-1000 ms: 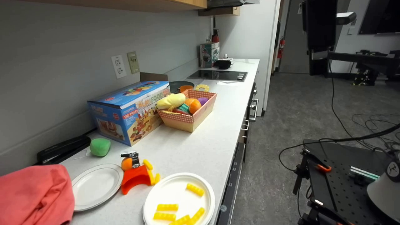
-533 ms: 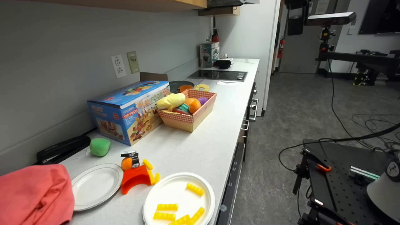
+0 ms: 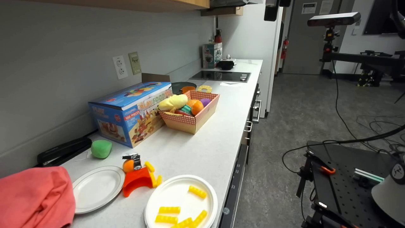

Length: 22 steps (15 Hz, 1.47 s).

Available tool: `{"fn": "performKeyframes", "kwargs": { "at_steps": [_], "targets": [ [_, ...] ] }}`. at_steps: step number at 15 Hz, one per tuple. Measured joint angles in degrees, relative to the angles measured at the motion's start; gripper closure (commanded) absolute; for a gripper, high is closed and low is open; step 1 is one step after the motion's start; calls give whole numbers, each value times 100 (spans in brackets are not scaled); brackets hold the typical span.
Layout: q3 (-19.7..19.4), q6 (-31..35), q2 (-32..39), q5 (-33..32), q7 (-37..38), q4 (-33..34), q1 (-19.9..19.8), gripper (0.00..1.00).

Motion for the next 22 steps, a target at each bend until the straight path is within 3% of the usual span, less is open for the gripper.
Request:
{"fn": "performKeyframes", "kwargs": {
  "at_steps": [6, 18, 22],
  "targets": [
    [-34, 545, -2, -307, 236, 149, -109, 0],
    [-21, 537, 14, -309, 236, 121, -109, 0],
    [-208, 1102, 17, -301, 236, 124, -129, 0]
  ]
}}
